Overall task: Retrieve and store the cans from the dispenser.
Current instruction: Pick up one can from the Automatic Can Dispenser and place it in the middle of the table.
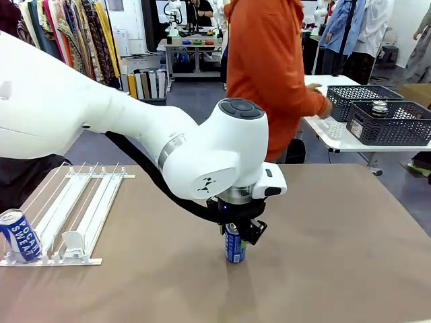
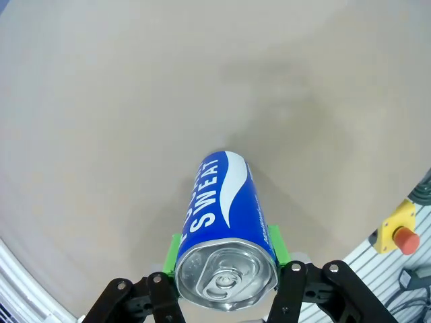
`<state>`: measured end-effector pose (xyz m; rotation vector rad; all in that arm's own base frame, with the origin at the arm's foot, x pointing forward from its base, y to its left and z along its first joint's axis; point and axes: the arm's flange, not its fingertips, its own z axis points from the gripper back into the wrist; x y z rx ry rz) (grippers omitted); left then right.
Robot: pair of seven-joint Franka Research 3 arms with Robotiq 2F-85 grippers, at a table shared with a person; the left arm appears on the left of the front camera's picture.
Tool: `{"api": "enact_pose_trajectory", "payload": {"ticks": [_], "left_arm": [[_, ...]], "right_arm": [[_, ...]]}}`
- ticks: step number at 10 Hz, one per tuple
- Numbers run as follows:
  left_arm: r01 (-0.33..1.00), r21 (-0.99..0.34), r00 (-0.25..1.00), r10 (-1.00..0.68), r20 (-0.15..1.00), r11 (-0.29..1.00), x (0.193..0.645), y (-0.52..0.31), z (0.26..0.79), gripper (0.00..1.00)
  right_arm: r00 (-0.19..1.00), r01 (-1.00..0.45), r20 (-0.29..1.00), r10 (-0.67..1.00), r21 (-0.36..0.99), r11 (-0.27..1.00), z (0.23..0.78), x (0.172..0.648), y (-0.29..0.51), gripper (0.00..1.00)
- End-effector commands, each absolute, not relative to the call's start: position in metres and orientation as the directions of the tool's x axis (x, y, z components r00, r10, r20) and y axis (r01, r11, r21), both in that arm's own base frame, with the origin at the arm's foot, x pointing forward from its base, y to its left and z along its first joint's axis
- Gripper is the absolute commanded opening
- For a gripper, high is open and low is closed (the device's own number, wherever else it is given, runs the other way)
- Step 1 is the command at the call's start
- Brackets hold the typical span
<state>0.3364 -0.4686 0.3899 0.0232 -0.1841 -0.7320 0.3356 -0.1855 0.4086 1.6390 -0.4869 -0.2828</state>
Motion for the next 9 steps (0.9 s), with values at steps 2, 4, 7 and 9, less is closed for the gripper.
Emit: {"api": "enact_pose_trajectory", "payload": {"ticks": [2,4,7,9], "left_arm": [[0.634,0.078,0.752,-0.637,0.168,0.769,0.342,-0.471,0.4,0.1],[0.633,0.081,0.754,-0.637,0.161,0.77,0.345,-0.471,0.4,1.0],[0.623,0.078,0.76,-0.626,0.173,0.778,0.346,-0.469,0.403,1.0],[0.601,0.064,0.775,-0.6,0.198,0.797,0.349,-0.463,0.41,1.0]], "right_arm": [[0.883,-0.155,0.11,-0.456,0.986,-0.063,0.41,0.335,-0.186,1.0],[0.883,-0.155,0.11,-0.456,0.986,-0.063,0.41,0.335,-0.186,1.0],[0.883,-0.155,0.11,-0.456,0.986,-0.063,0.41,0.335,-0.186,1.0],[0.883,-0.155,0.11,-0.456,0.986,-0.063,0.41,0.335,-0.186,1.0]]}}
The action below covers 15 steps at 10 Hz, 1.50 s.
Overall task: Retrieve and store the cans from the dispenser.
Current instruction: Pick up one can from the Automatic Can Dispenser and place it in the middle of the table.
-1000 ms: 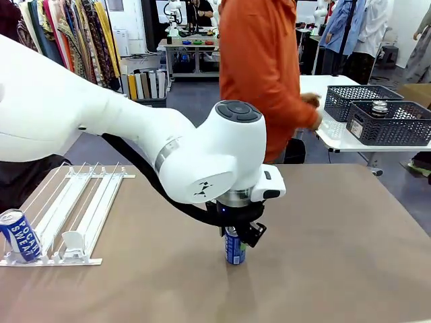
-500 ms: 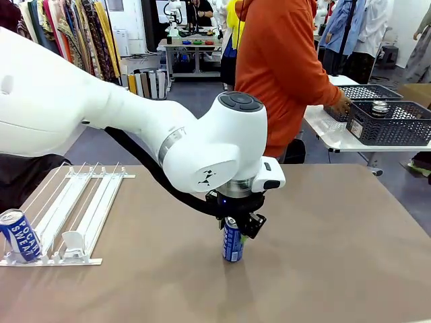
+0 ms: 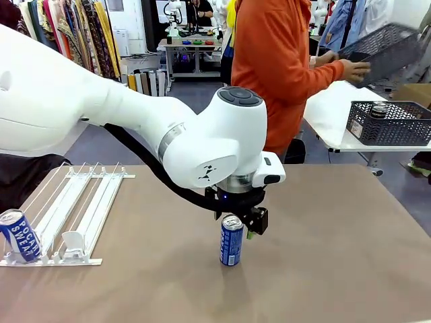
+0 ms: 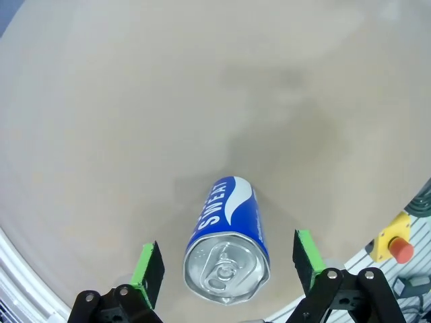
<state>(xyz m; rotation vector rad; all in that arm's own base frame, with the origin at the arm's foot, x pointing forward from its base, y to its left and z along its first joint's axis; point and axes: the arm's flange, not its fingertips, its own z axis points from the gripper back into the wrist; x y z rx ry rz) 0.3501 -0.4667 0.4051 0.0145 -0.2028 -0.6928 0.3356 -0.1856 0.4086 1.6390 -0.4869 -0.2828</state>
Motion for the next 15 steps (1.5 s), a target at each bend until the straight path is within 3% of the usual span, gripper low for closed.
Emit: {"api": "enact_pose_trajectory", "payload": {"ticks": [1,4,6,9,10,13,15], "left_arm": [[0.582,0.041,0.787,-0.576,0.221,0.812,0.348,-0.456,0.422,1.0],[0.481,-0.071,0.865,-0.46,0.203,0.874,0.343,-0.413,0.488,1.0],[0.445,-0.254,0.893,-0.404,0.198,0.859,0.35,-0.354,0.542,1.0],[0.195,-0.514,0.974,-0.104,0.201,0.836,0.375,-0.201,0.589,1.0],[0.099,-0.612,0.982,0.021,0.186,0.784,0.376,-0.141,0.59,1.0],[-0.141,-0.891,0.946,0.325,0.008,0.432,0.357,0.042,0.533,1.0],[-0.262,-0.941,0.897,0.413,-0.156,0.213,0.346,0.11,0.481,1.0]], "right_arm": [[0.883,-0.155,0.11,-0.456,0.986,-0.063,0.41,0.335,-0.186,1.0],[0.883,-0.155,0.11,-0.456,0.986,-0.063,0.41,0.335,-0.186,1.0],[0.883,-0.155,0.11,-0.456,0.986,-0.063,0.41,0.335,-0.186,1.0],[0.883,-0.155,0.11,-0.456,0.986,-0.063,0.41,0.335,-0.186,1.0],[0.883,-0.155,0.11,-0.456,0.986,-0.063,0.41,0.335,-0.186,1.0],[0.883,-0.155,0.11,-0.456,0.986,-0.063,0.41,0.335,-0.186,1.0],[0.883,-0.155,0.11,-0.456,0.986,-0.063,0.41,0.335,-0.186,1.0]]}}
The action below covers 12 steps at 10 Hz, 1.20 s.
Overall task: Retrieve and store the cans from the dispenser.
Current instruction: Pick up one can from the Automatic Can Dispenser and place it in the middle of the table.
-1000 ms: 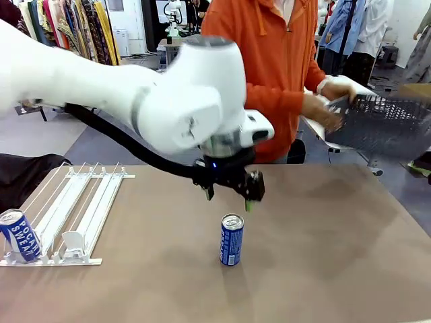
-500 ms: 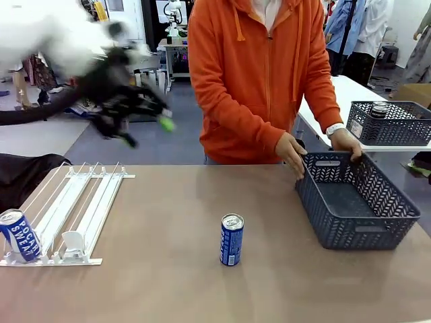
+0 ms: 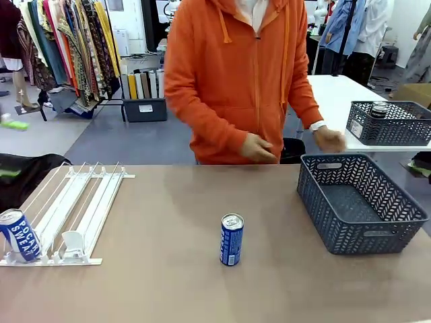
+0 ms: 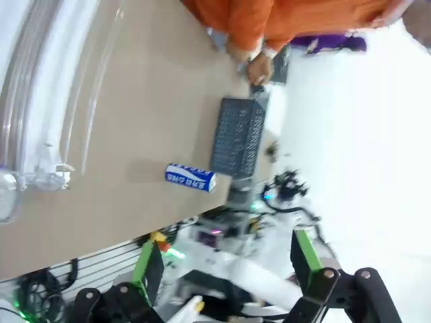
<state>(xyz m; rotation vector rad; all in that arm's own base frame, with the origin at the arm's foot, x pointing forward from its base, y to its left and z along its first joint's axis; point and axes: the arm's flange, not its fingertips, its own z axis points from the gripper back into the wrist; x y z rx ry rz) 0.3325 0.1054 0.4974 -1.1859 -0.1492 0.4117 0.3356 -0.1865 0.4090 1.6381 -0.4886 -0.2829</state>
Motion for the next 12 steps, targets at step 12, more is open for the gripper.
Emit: {"api": "enact_pose_trajectory", "payload": {"ticks": [12], "left_arm": [[-0.292,-0.936,0.883,0.433,-0.184,0.199,0.326,0.133,0.469,1.0]], "right_arm": [[0.883,-0.155,0.11,-0.456,0.986,-0.063,0.41,0.335,-0.186,1.0]]}}
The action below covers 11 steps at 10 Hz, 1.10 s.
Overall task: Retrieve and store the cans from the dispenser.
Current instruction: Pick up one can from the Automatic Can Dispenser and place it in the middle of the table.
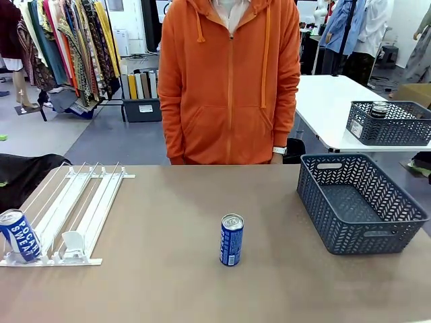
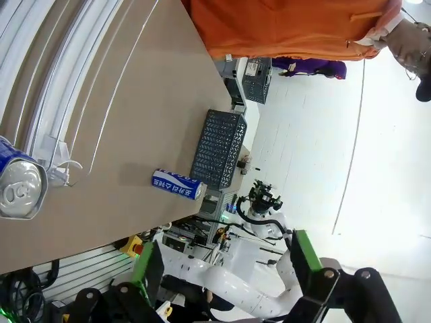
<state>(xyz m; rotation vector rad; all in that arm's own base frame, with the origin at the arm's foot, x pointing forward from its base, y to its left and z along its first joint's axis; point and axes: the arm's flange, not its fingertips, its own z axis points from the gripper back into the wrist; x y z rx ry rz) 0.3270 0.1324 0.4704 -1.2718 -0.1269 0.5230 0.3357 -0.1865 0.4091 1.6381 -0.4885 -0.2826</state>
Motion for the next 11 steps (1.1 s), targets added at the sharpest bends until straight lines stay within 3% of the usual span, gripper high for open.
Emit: {"api": "enact_pose_trajectory", "payload": {"ticks": [1,3,4,6,7,8,9,11], "left_arm": [[-0.292,-0.936,0.883,0.433,-0.184,0.199,0.326,0.133,0.469,1.0],[-0.304,-0.933,0.877,0.441,-0.193,0.195,0.327,0.132,0.47,1.0],[-0.328,-0.85,0.892,0.43,-0.136,0.412,0.331,0.12,0.484,1.0],[-0.196,-0.42,0.947,0.281,0.152,0.886,0.324,0.091,0.505,1.0],[-0.112,-0.181,0.966,0.15,0.212,0.977,0.317,0.074,0.509,1.0],[-0.076,0.028,0.973,0.068,0.219,0.997,0.309,0.061,0.511,1.0],[-0.071,0.15,0.986,0.047,0.159,0.986,0.31,0.053,0.511,1.0],[-0.21,0.27,0.97,0.167,0.174,0.94,0.315,0.042,0.509,1.0]], "right_arm": [[0.883,-0.155,0.11,-0.456,0.986,-0.063,0.41,0.335,-0.186,1.0],[0.883,-0.155,0.11,-0.456,0.986,-0.063,0.41,0.335,-0.186,1.0],[0.883,-0.155,0.11,-0.456,0.986,-0.063,0.41,0.335,-0.186,1.0],[0.883,-0.155,0.11,-0.456,0.986,-0.063,0.41,0.335,-0.186,1.0],[0.883,-0.155,0.11,-0.456,0.986,-0.063,0.41,0.335,-0.186,1.0],[0.883,-0.155,0.11,-0.456,0.986,-0.063,0.41,0.335,-0.186,1.0],[0.883,-0.155,0.11,-0.456,0.986,-0.063,0.41,0.335,-0.186,1.0],[0.883,-0.155,0.11,-0.456,0.986,-0.063,0.41,0.335,-0.186,1.0]]}}
